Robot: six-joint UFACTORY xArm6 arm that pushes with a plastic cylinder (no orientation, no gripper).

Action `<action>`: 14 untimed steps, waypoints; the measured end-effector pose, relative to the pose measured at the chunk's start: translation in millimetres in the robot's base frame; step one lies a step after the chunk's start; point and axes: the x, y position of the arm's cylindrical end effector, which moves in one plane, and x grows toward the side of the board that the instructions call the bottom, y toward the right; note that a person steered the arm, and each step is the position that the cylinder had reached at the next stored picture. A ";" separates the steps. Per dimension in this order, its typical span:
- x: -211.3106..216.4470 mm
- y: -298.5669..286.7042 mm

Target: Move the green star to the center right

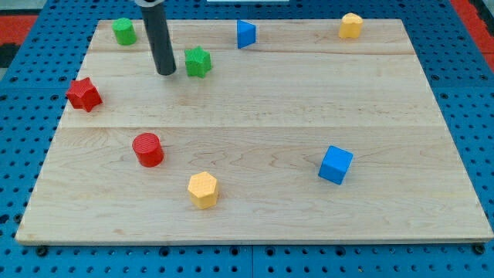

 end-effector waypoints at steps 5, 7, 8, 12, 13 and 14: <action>-7.4 170.0; 48.5 139.1; 55.7 253.9; 60.6 302.3; 34.1 296.6; 22.0 340.9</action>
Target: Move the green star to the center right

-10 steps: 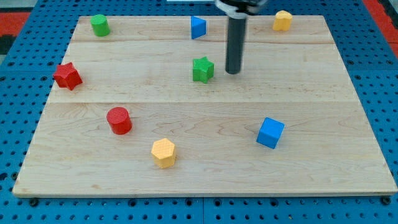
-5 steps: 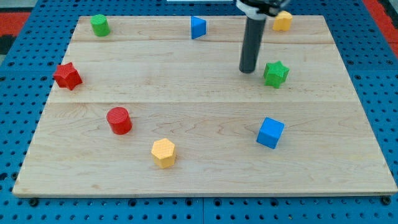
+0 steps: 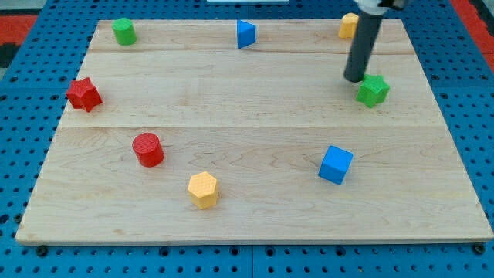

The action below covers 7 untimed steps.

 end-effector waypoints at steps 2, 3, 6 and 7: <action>15.9 26.9; 19.5 27.1; 10.0 156.4; 35.2 156.8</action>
